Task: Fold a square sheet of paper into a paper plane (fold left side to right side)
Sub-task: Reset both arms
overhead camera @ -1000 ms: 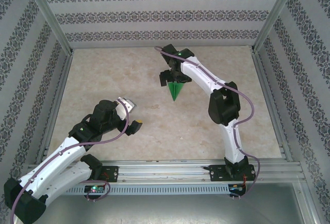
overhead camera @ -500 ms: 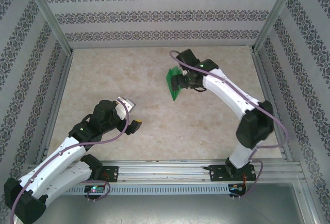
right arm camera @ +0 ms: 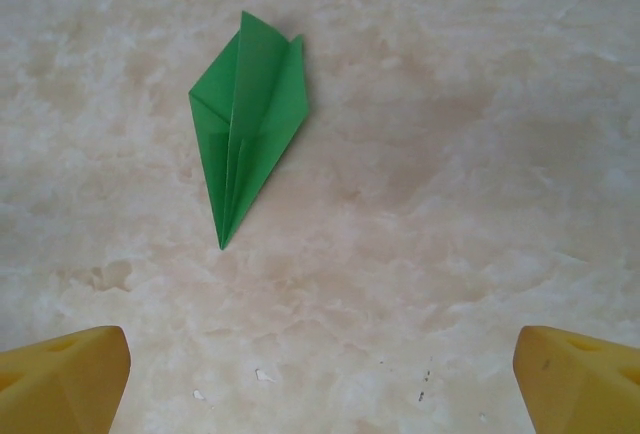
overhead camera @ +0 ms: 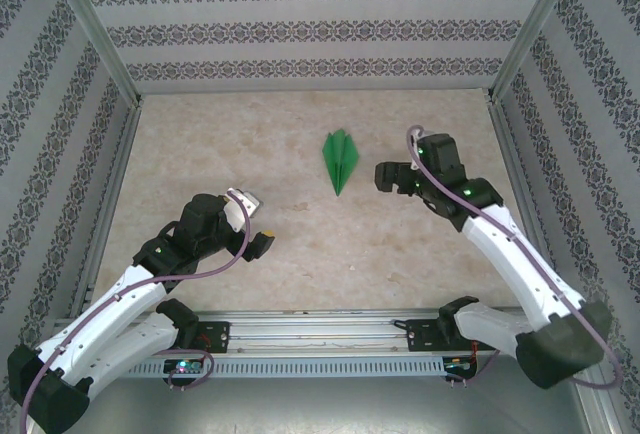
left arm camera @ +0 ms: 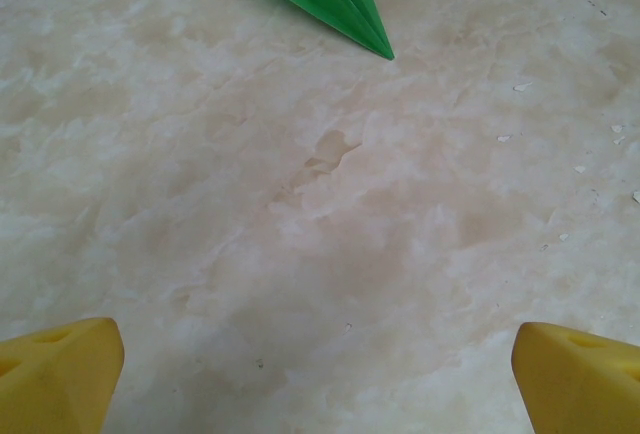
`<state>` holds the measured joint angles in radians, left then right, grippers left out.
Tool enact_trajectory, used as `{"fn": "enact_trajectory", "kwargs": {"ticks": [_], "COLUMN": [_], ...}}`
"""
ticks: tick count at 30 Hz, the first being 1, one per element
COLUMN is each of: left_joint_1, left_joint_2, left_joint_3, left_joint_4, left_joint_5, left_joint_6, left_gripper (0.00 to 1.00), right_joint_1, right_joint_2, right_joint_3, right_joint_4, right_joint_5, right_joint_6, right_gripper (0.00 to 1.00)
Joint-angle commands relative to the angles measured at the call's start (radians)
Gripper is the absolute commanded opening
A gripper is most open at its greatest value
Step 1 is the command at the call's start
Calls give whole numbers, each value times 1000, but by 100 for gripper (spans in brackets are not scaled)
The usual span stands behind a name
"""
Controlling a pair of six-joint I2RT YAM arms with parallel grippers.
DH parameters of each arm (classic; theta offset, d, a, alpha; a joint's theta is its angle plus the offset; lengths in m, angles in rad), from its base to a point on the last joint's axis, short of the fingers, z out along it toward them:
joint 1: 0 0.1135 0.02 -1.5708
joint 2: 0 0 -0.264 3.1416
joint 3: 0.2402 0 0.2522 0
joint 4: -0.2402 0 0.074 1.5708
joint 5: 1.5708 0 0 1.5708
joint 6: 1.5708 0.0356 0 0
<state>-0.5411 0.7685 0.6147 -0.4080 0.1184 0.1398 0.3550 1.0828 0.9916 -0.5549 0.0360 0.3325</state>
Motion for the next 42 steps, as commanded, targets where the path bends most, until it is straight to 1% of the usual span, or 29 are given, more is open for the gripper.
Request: {"fn": "enact_trajectory", "kwargs": {"ticks": [1,6,9,16,19,23,29,38,42], "left_joint_1": [15,14,14,15,13,15,14,15,15], "left_joint_2": [0,2,2,9,17,33,58,101,112], "left_joint_3": [8,9,7,7,8,7,4,4,5], "left_joint_4": [-30,-32,-33,-35,-35,-37,-37,-36,-36], "left_joint_5": [-16,-18,-18,-24,-31,-50,-77,-89,-89], "left_joint_6": [17,18,19,24,28,36,46,56,58], "left_gripper": [100,100,100,100,100,100,100,100,100], "right_joint_1": [-36,-95,-117,-133,-148,-193,-284,-309,-313], "right_joint_2": [-94,-237,-303,-431,-445,-404,-301,-178,-96], "right_joint_3": [-75,-207,-274,-443,-517,-597,-709,-778,-799], "right_joint_4": [108,194,227,330,413,543,766,1008,1131], "right_joint_5": [-10,23,54,186,201,198,106,6,-42], "right_joint_6": [-18,-15,-42,-186,-257,-287,-300,-322,-325], "right_gripper": [98,98,98,98,98,98,98,98,98]}}
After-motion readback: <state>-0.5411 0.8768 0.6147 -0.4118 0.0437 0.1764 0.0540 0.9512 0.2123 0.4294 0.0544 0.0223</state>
